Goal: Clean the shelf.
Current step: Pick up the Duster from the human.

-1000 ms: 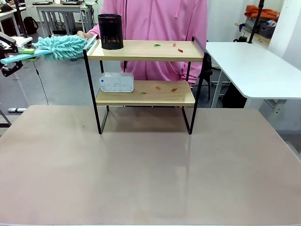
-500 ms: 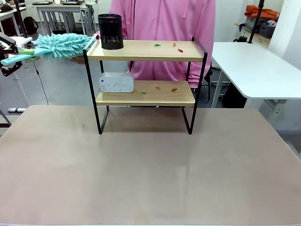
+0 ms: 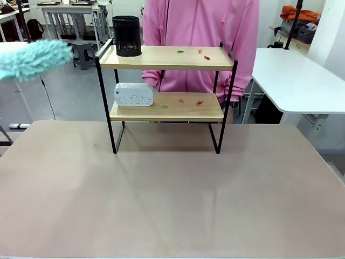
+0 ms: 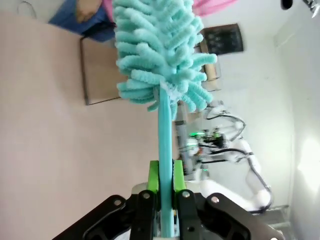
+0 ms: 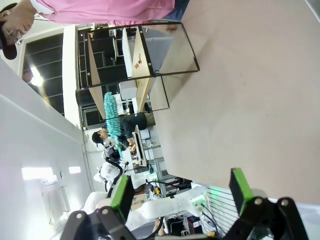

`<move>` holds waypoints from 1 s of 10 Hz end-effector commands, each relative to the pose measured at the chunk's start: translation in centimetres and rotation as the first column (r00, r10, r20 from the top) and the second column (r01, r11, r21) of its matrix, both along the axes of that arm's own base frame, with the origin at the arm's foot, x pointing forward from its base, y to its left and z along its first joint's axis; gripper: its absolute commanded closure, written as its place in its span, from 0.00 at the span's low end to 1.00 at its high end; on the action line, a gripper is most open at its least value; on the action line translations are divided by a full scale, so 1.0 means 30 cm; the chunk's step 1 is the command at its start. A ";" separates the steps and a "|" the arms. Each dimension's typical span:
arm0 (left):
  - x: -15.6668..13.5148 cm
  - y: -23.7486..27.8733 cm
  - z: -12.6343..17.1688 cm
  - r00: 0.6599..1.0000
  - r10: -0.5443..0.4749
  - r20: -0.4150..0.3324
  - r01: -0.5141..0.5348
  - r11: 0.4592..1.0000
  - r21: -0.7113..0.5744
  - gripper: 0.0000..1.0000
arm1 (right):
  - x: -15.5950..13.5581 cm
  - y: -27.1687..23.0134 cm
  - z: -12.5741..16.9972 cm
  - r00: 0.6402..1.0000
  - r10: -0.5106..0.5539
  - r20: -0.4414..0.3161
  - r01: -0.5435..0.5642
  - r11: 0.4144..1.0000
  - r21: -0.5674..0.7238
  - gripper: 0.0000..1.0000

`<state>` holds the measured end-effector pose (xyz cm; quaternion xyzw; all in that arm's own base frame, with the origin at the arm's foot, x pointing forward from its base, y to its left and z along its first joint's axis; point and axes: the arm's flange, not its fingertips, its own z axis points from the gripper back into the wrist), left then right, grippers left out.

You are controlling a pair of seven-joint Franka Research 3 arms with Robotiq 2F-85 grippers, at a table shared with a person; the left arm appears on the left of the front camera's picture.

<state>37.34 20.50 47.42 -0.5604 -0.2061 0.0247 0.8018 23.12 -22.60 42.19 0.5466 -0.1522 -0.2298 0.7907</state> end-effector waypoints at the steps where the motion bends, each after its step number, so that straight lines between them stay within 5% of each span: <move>1: -0.106 -0.065 -0.119 0.997 0.008 0.076 -0.018 0.992 0.124 1.00 | -0.006 0.002 -0.001 1.000 0.010 0.021 -0.010 1.000 -0.012 0.00; 3: -0.138 -0.123 -0.216 0.980 -0.145 0.134 0.114 0.970 0.215 1.00 | -0.006 0.002 -0.001 1.000 0.010 0.021 -0.010 1.000 -0.012 0.00; 4: -0.111 -0.158 -0.246 0.970 -0.116 0.213 0.062 0.968 0.242 1.00 | -0.006 0.002 -0.001 1.000 0.010 0.021 -0.010 1.000 -0.012 0.00; 5: -0.141 -0.070 -0.208 0.993 -0.085 0.082 0.069 0.981 0.183 1.00 | -0.006 0.002 -0.001 1.000 0.010 0.021 -0.010 1.000 -0.012 0.00; 10: -0.141 -0.070 -0.208 0.993 -0.085 0.082 0.069 0.981 0.183 1.00 | -0.006 0.002 -0.001 1.000 0.010 0.021 -0.010 1.000 -0.012 0.00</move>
